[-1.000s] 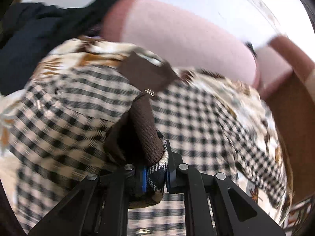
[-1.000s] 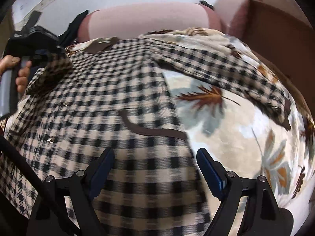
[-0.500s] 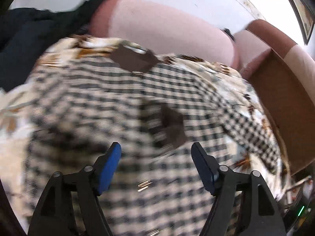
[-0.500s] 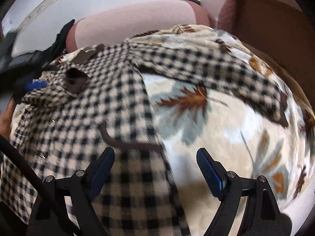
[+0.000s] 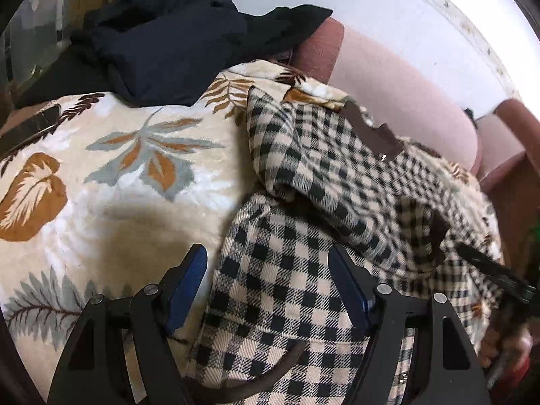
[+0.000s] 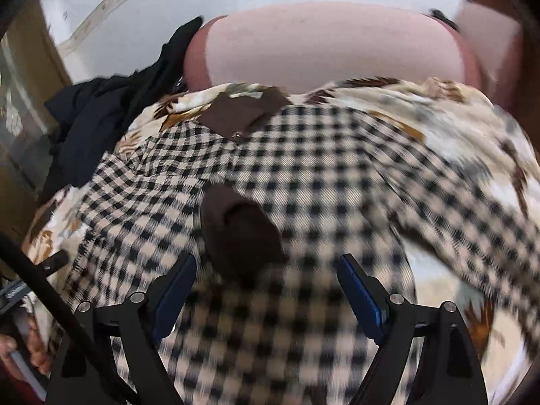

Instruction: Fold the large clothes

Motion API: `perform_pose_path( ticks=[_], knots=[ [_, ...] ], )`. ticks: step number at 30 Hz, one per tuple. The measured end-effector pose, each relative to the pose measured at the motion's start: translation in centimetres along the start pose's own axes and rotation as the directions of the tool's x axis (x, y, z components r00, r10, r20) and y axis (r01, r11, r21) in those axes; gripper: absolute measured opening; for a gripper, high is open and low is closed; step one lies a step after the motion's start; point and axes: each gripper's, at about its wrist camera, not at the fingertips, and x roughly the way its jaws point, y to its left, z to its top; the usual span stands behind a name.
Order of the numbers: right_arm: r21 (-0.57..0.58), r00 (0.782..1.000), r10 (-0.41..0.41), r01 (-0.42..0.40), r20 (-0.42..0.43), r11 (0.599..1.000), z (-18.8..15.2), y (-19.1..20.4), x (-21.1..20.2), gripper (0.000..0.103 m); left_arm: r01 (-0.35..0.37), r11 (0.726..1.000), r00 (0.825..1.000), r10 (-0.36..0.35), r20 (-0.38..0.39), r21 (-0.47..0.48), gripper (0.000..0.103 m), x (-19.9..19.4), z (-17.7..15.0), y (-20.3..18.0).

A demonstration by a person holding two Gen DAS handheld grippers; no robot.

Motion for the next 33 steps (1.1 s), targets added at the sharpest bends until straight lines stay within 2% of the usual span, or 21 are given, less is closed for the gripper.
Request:
perform_pose_path(
  ticks=[3, 7, 8, 9, 10, 11, 12, 14, 16, 19, 21, 24, 27, 28, 30, 31, 32, 33],
  knots=[
    [0.026, 0.996, 0.042, -0.04, -0.077, 0.999, 0.4, -0.1, 3.0, 0.089, 0.027, 0.999, 1.0, -0.027, 0.007, -0.019, 0.073, -0.2, 0.7, 0.6],
    [0.079, 0.991, 0.058, -0.048, -0.118, 0.996, 0.4, -0.3, 5.5, 0.089, -0.017, 0.999, 1.0, 0.017, 0.013, -0.03, 0.073, 0.5, 1.7, 1.5],
    [0.098, 0.99, 0.077, -0.066, -0.116, 0.993, 0.5, -0.4, 5.7, 0.084, -0.032, 0.999, 0.999, 0.033, 0.014, -0.038, 0.073, 0.8, 1.9, 1.8],
    [0.129, 0.988, 0.113, -0.099, -0.108, 0.987, 0.7, -0.5, 5.8, 0.075, -0.047, 0.998, 0.999, 0.048, 0.014, -0.048, 0.073, 1.0, 2.1, 2.3],
    [0.163, 0.982, 0.157, -0.138, -0.109, 0.977, 0.9, -0.7, 5.9, 0.04, -0.059, 0.996, 0.998, 0.06, 0.012, -0.06, 0.073, 1.3, 2.3, 2.7],
    [0.202, 0.97, 0.209, -0.181, -0.123, 0.962, 1.2, -0.8, 6.1, 0.011, -0.065, 0.995, 0.998, 0.066, 0.009, -0.072, 0.073, 1.6, 2.4, 3.1],
    [0.227, 0.963, 0.24, -0.207, -0.124, 0.951, 1.6, -1.0, 6.0, 0.009, -0.068, 0.993, 0.998, 0.069, 0.004, -0.093, 0.073, 1.9, 2.6, 3.6],
    [0.223, 0.97, 0.224, -0.198, -0.097, 0.955, 2.4, -1.3, 5.2, 0.008, -0.064, 0.99, 0.998, 0.064, -0.009, -0.129, 0.073, 2.2, 2.8, 4.2],
    [0.219, 0.983, 0.172, -0.154, -0.068, 0.964, 3.4, -2.1, 4.1, 0.007, -0.05, 0.987, 0.999, 0.048, -0.015, -0.154, 0.073, 2.2, 2.8, 4.7],
    [0.24, 0.996, 0.068, -0.054, -0.051, 0.969, 4.7, -4.5, 3.2, 0.007, -0.053, 0.987, 0.999, 0.051, -0.017, -0.151, 0.073, 2.2, 2.8, 4.6],
    [0.25, 0.998, -0.019, 0.033, -0.055, 0.968, 5.2, -6.3, 3.1, 0.007, -0.065, 0.988, 0.998, 0.063, -0.019, -0.142, 0.073, 2.3, 2.7, 4.4],
    [0.214, 0.982, -0.159, 0.178, -0.102, 0.961, 5.6, -8.2, 4.0, 0.007, -0.09, 0.988, 0.996, 0.088, -0.026, -0.122, 0.073, 2.6, 2.6, 4.1],
    [0.144, 0.944, -0.277, 0.304, -0.178, 0.942, 5.2, -9.0, 5.5, 0.009, -0.109, 0.989, 0.994, 0.107, -0.029, -0.101, 0.073, 2.8, 2.6, 3.9],
    [0.133, 0.931, -0.317, 0.342, -0.178, 0.93, 5.0, -9.1, 5.3, 0.013, -0.113, 0.989, 0.993, 0.111, -0.03, -0.097, 0.073, 2.8, 2.5, 3.9],
    [0.152, 0.909, -0.399, 0.414, -0.119, 0.898, 4.7, -8.9, 3.2, 0.031, -0.117, 0.989, 0.993, 0.114, -0.031, -0.096, 0.073, 2.8, 2.5, 4.0],
    [0.165, 0.901, -0.427, 0.435, -0.08, 0.885, 4.4, -8.8, 1.9, 0.046, -0.116, 0.988, 0.993, 0.114, -0.033, -0.099, 0.073, 2.8, 2.5, 4.1],
    [0.18, 0.892, -0.452, 0.449, -0.028, 0.875, 4.3, -8.1, 0.5, 0.053, -0.114, 0.988, 0.993, 0.111, -0.035, -0.104, 0.073, 2.7, 2.5, 4.3],
    [0.187, 0.894, -0.448, 0.437, 0.02, 0.88, 4.3, -7.2, -0.7, 0.054, -0.113, 0.987, 0.993, 0.11, -0.036, -0.111, 0.073, 2.6, 2.5, 4.4]
  ],
)
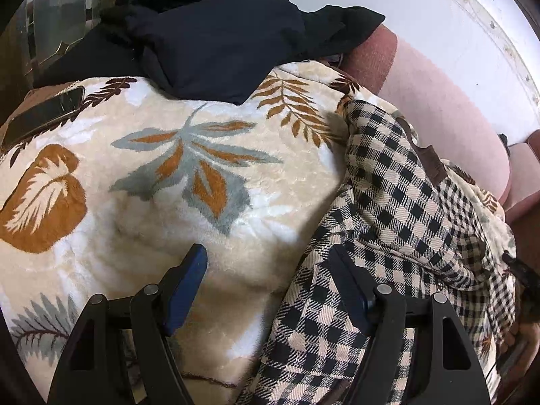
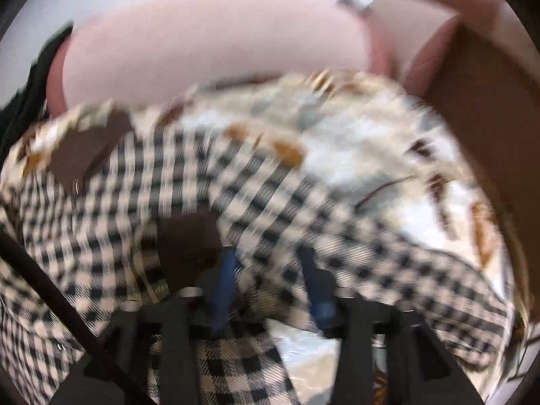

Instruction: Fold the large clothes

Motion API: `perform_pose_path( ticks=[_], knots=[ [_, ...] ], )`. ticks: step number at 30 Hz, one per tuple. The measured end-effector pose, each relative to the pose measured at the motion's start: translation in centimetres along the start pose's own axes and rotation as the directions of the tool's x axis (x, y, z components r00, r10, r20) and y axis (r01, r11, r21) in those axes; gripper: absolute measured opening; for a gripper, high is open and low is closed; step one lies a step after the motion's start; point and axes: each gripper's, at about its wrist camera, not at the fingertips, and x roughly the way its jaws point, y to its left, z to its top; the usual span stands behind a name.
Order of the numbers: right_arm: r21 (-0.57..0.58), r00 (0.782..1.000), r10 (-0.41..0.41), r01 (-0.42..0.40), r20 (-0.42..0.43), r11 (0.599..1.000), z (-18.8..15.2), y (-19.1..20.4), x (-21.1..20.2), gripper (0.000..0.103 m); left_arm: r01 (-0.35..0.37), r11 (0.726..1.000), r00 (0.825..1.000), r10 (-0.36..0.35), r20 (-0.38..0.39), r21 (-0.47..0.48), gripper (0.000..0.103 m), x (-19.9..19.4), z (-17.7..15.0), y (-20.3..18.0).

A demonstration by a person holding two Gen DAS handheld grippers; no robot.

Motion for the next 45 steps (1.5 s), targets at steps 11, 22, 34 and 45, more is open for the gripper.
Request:
perform_pose_path(
  ticks=[11, 22, 34, 45],
  knots=[
    [-0.235, 0.816, 0.549, -0.578, -0.182, 0.782, -1.9, 18.3, -4.9, 0.028, -0.015, 0.997, 1.0, 0.017, 0.021, -0.08, 0.073, -1.0, 0.6, 2.5],
    [-0.279, 0.885, 0.357, -0.439, -0.299, 0.854, 0.3, 30.0, 6.1, 0.037, 0.007, 0.995, 1.0, -0.005, 0.026, -0.097, 0.073, -1.4, 0.9, 2.9],
    [-0.326, 0.86, 0.466, -0.509, -0.205, 0.797, -1.5, 27.6, -1.2, 0.051, -0.026, 0.993, 0.999, 0.031, 0.039, -0.118, 0.073, -1.7, 1.1, 3.6],
    [-0.098, 0.927, 0.287, -0.317, -0.24, 0.943, -2.9, 14.1, 4.8, 0.053, -0.064, 0.998, 0.998, 0.064, 0.018, -0.011, 0.073, -1.3, 0.1, 1.9]
  ],
)
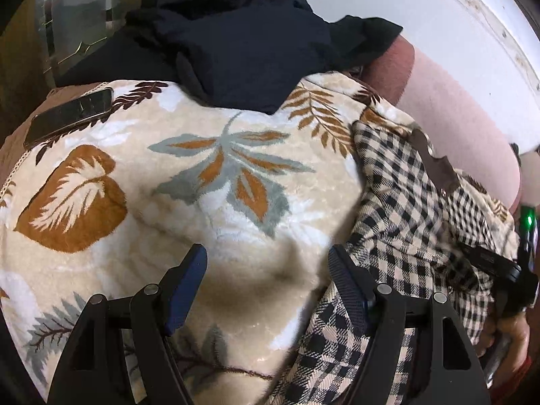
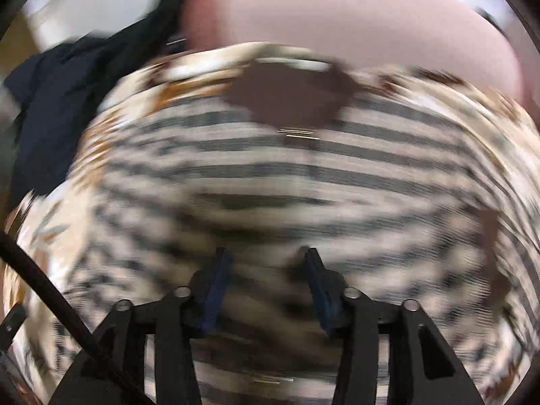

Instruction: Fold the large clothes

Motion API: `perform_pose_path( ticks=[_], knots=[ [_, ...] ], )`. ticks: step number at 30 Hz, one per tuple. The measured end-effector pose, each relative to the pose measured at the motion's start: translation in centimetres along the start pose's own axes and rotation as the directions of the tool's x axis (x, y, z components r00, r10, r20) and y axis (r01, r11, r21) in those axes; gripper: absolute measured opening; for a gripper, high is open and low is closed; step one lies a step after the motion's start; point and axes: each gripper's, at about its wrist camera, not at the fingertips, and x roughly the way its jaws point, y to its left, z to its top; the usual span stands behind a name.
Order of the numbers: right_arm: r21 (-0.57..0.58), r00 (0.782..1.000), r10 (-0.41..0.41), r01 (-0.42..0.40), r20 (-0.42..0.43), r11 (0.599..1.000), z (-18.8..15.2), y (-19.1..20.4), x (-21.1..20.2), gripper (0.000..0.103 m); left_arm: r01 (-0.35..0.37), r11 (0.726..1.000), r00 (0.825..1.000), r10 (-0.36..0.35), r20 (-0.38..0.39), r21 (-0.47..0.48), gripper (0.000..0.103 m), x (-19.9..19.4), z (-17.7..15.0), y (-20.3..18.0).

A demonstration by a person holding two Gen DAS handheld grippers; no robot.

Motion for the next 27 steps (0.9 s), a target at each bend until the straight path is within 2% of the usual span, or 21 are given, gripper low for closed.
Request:
perform_pose_path(
  ticks=[2, 3, 4, 7, 9, 12, 15, 17, 18, 20, 21, 22, 23, 25, 27],
  knots=[
    [0.075, 0.996, -0.089, 0.089, 0.002, 0.993, -0.3, -5.0, -0.3, 0.053, 0.003, 1.0, 1.0, -0.002, -0.003, 0.005, 0.073, 0.1, 0.0, -0.2],
    [0.12, 0.997, -0.083, 0.081, 0.008, 0.989, -0.5, -7.6, -0.7, 0.05, 0.004, 1.0, 1.0, -0.004, -0.003, 0.005, 0.073, 0.1, -0.1, -0.3],
    [0.171, 0.999, -0.045, 0.042, 0.014, 0.984, -0.6, -9.8, -1.4, 0.042, 0.004, 1.0, 1.0, -0.004, -0.002, 0.004, 0.073, 0.1, -0.1, -0.4],
    [0.242, 0.997, -0.057, 0.044, 0.049, 0.969, -0.3, -13.2, -3.4, 0.044, 0.001, 1.0, 1.0, -0.001, -0.005, 0.004, 0.073, 0.3, -0.1, -0.7],
    [0.229, 0.995, -0.073, 0.057, 0.062, 0.972, 0.4, -13.6, -3.9, 0.052, -0.002, 1.0, 1.0, 0.002, -0.012, 0.006, 0.073, 0.6, -0.3, -1.1],
    [0.183, 0.995, -0.075, 0.062, 0.062, 0.981, 1.7, -13.1, -3.1, 0.054, -0.019, 0.999, 1.0, 0.019, -0.014, 0.029, 0.073, 1.1, -0.5, -1.9],
    [0.068, 0.993, -0.102, 0.097, 0.062, 0.993, 2.8, -11.1, -1.6, 0.056, -0.052, 0.996, 0.999, 0.052, 0.0, 0.076, 0.073, 1.3, -0.7, -2.9],
    [-0.016, 0.994, -0.096, 0.097, 0.047, 0.995, 3.8, -9.5, -0.1, 0.073, -0.064, 0.993, 0.998, 0.064, 0.006, 0.099, 0.073, 1.4, -0.9, -3.3],
    [-0.052, 0.995, -0.099, 0.1, 0.028, 0.994, 3.9, -9.1, 0.6, 0.077, -0.071, 0.991, 0.997, 0.07, 0.009, 0.109, 0.073, 1.5, -0.9, -3.5],
    [-0.12, 0.992, -0.129, 0.129, 0.004, 0.984, 3.8, -8.2, 1.6, 0.078, -0.082, 0.989, 0.997, 0.081, 0.009, 0.122, 0.073, 1.7, -1.0, -3.7],
    [-0.134, 0.993, -0.117, 0.118, 0.013, 0.984, 3.7, -7.9, 1.5, 0.073, -0.085, 0.989, 0.996, 0.084, 0.009, 0.125, 0.073, 1.8, -0.9, -3.7],
    [-0.134, 0.997, -0.075, 0.075, 0.006, 0.988, 3.6, -7.8, 1.2, 0.038, -0.088, 0.988, 0.996, 0.088, 0.01, 0.126, 0.073, 1.9, -0.9, -3.8],
    [-0.13, 0.998, -0.063, 0.063, -0.001, 0.99, 3.7, -7.9, 0.9, 0.012, -0.09, 0.988, 0.996, 0.089, 0.011, 0.124, 0.073, 2.0, -0.9, -3.7],
    [-0.111, 0.998, -0.061, 0.063, 0.028, 0.992, 3.8, -8.5, -0.1, 0.012, -0.092, 0.989, 0.996, 0.092, 0.01, 0.119, 0.073, 2.1, -0.9, -3.7],
    [-0.063, 0.994, -0.099, 0.102, 0.05, 0.993, 4.0, -9.3, -0.6, 0.012, -0.095, 0.988, 0.995, 0.095, 0.011, 0.119, 0.073, 2.1, -0.9, -3.6]
  ],
)
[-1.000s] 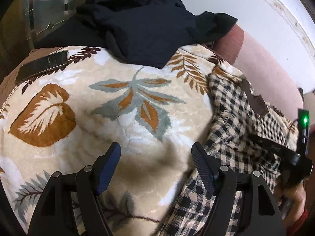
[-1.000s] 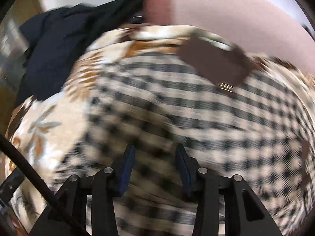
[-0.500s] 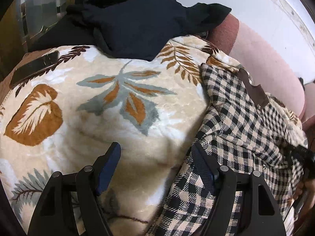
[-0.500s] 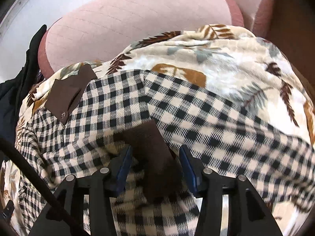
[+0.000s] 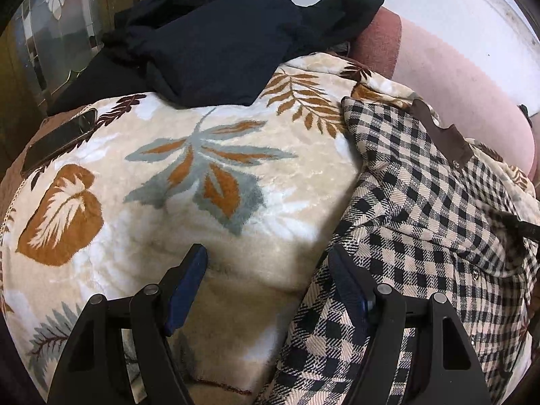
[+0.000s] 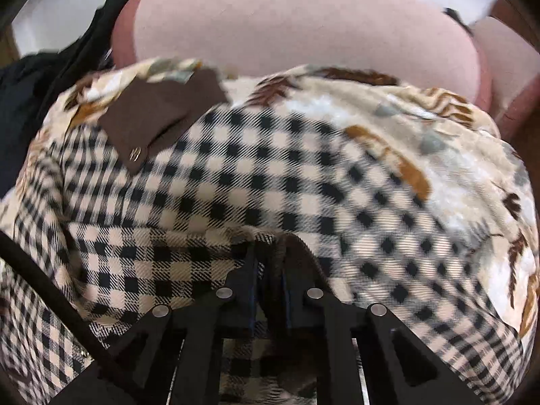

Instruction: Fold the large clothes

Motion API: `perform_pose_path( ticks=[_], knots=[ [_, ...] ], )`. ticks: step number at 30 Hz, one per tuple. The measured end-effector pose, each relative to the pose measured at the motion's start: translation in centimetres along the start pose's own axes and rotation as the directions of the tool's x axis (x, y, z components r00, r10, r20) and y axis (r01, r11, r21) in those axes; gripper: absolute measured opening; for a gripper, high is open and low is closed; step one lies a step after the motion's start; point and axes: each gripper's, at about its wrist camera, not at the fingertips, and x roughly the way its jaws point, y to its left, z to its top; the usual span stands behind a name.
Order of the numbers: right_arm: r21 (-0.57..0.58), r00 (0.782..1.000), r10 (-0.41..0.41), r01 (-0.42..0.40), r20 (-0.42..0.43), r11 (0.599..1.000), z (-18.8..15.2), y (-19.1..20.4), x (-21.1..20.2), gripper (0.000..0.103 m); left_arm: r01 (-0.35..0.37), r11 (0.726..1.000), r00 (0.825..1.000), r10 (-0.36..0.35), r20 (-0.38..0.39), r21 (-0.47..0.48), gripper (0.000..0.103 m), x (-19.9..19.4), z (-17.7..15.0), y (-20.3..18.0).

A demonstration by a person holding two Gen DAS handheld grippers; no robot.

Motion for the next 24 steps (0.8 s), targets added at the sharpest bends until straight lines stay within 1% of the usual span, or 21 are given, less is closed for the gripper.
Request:
perform_pose_path(
  ticks=[1, 2, 3, 4, 5, 6, 7, 8, 10, 12, 13, 14, 15, 16, 18, 20, 21, 23, 24],
  knots=[
    [0.029, 0.999, -0.038, 0.038, 0.001, 0.999, 0.0, -0.5, 0.1, 0.012, -0.003, 1.0, 1.0, 0.003, 0.0, 0.002, 0.073, 0.0, 0.0, 0.0],
    [0.046, 0.997, -0.072, 0.073, -0.005, 0.996, 0.0, -0.8, 0.3, 0.015, -0.008, 1.0, 1.0, 0.008, -0.001, 0.006, 0.073, 0.1, 0.0, -0.1],
    [0.058, 0.995, -0.097, 0.098, -0.011, 0.994, -0.1, -1.0, 0.5, 0.021, -0.012, 1.0, 1.0, 0.012, -0.001, 0.011, 0.073, 0.2, -0.1, -0.1],
    [0.061, 0.994, -0.109, 0.11, -0.018, 0.992, -0.2, -1.1, 0.7, 0.035, -0.016, 1.0, 1.0, 0.016, -0.001, 0.016, 0.073, 0.2, -0.1, -0.2],
    [0.057, 0.992, -0.122, 0.123, -0.025, 0.991, -0.3, -1.2, 0.7, 0.043, -0.019, 1.0, 1.0, 0.019, -0.001, 0.021, 0.073, 0.2, -0.2, -0.3],
    [0.05, 0.989, -0.145, 0.146, -0.022, 0.988, -0.4, -1.2, 0.4, 0.047, -0.021, 0.999, 1.0, 0.021, -0.003, 0.025, 0.073, 0.2, -0.2, -0.3],
    [0.051, 0.986, -0.167, 0.167, -0.007, 0.985, -0.4, -1.4, 0.0, 0.054, -0.02, 0.999, 1.0, 0.02, -0.004, 0.025, 0.073, 0.1, -0.2, -0.2],
    [0.065, 0.984, -0.18, 0.178, 0.018, 0.982, -0.5, -1.7, -0.7, 0.056, -0.018, 1.0, 1.0, 0.018, -0.004, 0.023, 0.073, 0.1, -0.2, -0.2],
    [0.111, 0.981, -0.175, 0.165, 0.089, 0.98, -0.7, -2.3, -3.1, 0.056, -0.012, 1.0, 1.0, 0.012, -0.007, 0.012, 0.073, 0.0, -0.1, 0.1],
    [0.143, 0.979, -0.143, 0.123, 0.144, 0.982, -1.2, -2.9, -5.5, 0.056, -0.01, 1.0, 1.0, 0.01, -0.007, 0.001, 0.073, -0.2, -0.1, 0.3],
    [0.151, 0.98, -0.124, 0.101, 0.156, 0.983, -1.4, -3.0, -6.1, 0.056, -0.009, 1.0, 1.0, 0.009, -0.005, -0.004, 0.073, -0.2, -0.1, 0.4],
    [0.159, 0.982, -0.096, 0.07, 0.16, 0.985, -1.6, -3.2, -6.5, 0.053, -0.008, 1.0, 1.0, 0.008, -0.005, -0.007, 0.073, -0.3, -0.1, 0.5],
    [0.168, 0.989, -0.043, 0.018, 0.145, 0.986, -2.2, -3.4, -6.5, 0.05, -0.006, 1.0, 1.0, 0.006, -0.005, -0.008, 0.073, -0.4, -0.1, 0.5],
    [0.172, 0.992, -0.015, -0.008, 0.128, 0.985, -2.5, -3.3, -6.2, 0.045, -0.005, 1.0, 1.0, 0.005, -0.005, -0.008, 0.073, -0.5, -0.2, 0.6],
    [0.175, 0.996, 0.04, -0.054, 0.082, 0.983, -3.5, -3.2, -5.0, 0.045, -0.003, 1.0, 1.0, 0.003, -0.005, -0.004, 0.073, -0.6, -0.2, 0.5],
    [0.204, 0.994, 0.108, -0.104, -0.011, 0.974, -4.7, -3.6, -2.6, 0.045, -0.007, 1.0, 1.0, 0.007, -0.005, 0.009, 0.073, -0.7, -0.4, 0.2],
    [0.229, 0.993, 0.102, -0.088, -0.051, 0.969, -5.5, -4.0, -1.5, 0.044, -0.008, 1.0, 1.0, 0.009, -0.006, 0.015, 0.073, -0.7, -0.4, 0.1],
    [0.242, 0.995, 0.098, -0.091, -0.017, 0.966, -6.4, -4.7, -1.8, 0.043, -0.01, 1.0, 1.0, 0.01, -0.01, 0.027, 0.073, -0.8, -0.7, 0.0],
    [0.238, 0.996, 0.084, -0.077, -0.017, 0.968, -6.7, -4.9, -2.4, 0.043, -0.01, 1.0, 1.0, 0.01, -0.012, 0.029, 0.073, -0.8, -0.7, 0.1]
  ],
)
